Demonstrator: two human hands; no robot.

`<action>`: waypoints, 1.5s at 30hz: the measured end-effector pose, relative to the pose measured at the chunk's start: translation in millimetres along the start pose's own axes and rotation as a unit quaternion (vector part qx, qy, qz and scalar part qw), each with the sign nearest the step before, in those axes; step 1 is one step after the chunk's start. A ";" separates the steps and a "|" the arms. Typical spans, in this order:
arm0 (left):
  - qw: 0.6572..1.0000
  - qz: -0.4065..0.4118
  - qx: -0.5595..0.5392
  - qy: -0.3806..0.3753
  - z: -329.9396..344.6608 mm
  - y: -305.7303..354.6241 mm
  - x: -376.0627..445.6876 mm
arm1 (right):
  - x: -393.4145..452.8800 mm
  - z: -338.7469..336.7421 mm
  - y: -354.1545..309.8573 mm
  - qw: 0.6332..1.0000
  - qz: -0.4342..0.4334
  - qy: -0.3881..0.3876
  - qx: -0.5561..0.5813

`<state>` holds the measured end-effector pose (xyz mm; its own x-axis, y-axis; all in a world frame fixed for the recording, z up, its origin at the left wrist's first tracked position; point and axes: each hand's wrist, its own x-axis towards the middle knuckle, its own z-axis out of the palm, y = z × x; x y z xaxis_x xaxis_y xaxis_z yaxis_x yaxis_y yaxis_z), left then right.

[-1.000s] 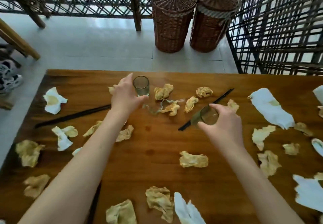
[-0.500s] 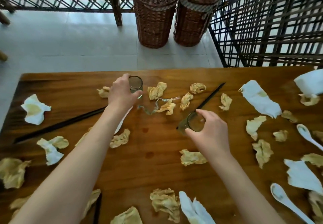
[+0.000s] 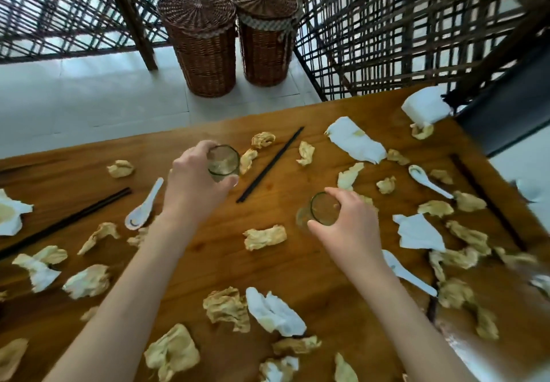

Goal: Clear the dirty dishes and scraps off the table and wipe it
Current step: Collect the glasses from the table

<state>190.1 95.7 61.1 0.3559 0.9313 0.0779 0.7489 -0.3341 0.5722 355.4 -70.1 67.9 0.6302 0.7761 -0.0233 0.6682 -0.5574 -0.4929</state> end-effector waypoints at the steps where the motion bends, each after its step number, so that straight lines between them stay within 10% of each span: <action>1: 1.000 0.013 -0.004 -0.012 4.8 18.7 -10.2 | -5.6 -12.0 11.3 1.000 0.009 0.006 0.006; 23: 0.979 0.137 -0.083 -0.129 266.0 460.0 -235.5 | -96.0 -308.8 451.5 0.987 0.146 0.067 0.022; 45: 0.986 0.041 -0.089 -0.131 528.5 659.8 -190.9 | 95.1 -372.4 728.8 0.993 0.115 -0.007 0.019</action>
<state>911.7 -379.3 -7.7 0.5613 0.8245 -0.0711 0.6102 -0.3543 0.7086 1049.6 -512.3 30.4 0.7592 0.6331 -0.1510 0.4913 -0.7096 -0.5051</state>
